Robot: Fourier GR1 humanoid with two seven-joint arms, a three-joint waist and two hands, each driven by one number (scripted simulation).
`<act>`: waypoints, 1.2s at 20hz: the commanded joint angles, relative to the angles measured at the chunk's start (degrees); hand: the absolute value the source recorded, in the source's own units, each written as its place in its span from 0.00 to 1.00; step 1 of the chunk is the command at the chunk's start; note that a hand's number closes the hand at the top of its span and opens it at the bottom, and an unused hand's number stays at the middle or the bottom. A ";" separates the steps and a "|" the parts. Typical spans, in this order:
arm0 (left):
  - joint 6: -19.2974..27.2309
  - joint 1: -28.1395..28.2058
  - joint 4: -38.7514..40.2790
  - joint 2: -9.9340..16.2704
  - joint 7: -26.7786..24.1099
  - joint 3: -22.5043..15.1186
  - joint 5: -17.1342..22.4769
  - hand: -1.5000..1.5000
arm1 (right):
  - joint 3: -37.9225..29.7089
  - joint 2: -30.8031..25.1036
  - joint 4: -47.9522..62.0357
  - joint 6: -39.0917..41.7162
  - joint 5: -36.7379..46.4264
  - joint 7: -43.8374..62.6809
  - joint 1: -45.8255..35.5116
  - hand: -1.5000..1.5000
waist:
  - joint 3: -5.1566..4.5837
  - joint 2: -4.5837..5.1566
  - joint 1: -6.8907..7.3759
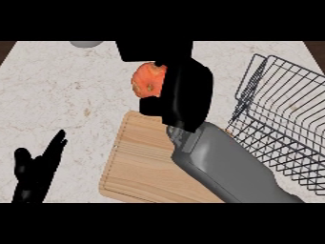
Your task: Pick the squash from the cutting board and place it in the basket
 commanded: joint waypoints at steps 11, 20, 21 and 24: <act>0.32 2.94 2.07 -0.11 3.63 0.97 0.73 0.50 | -19.55 0.77 -14.50 13.13 17.21 16.23 -7.77 1.00 | -0.73 0.55 -1.56; -0.09 2.77 1.98 -1.24 2.88 -0.18 -0.08 0.50 | -28.93 0.78 -19.04 22.36 19.04 11.66 -7.47 1.00 | -0.71 1.13 -0.30; -1.11 2.94 4.35 -0.92 1.00 0.62 0.39 0.50 | -30.09 0.78 -17.76 23.18 20.44 10.54 -7.37 1.00 | -0.78 1.26 -0.49; -0.62 2.31 3.05 -1.23 2.74 -0.01 -0.11 0.50 | -33.80 -0.68 -21.96 25.34 17.57 5.63 -3.05 1.00 | -0.66 1.32 -0.56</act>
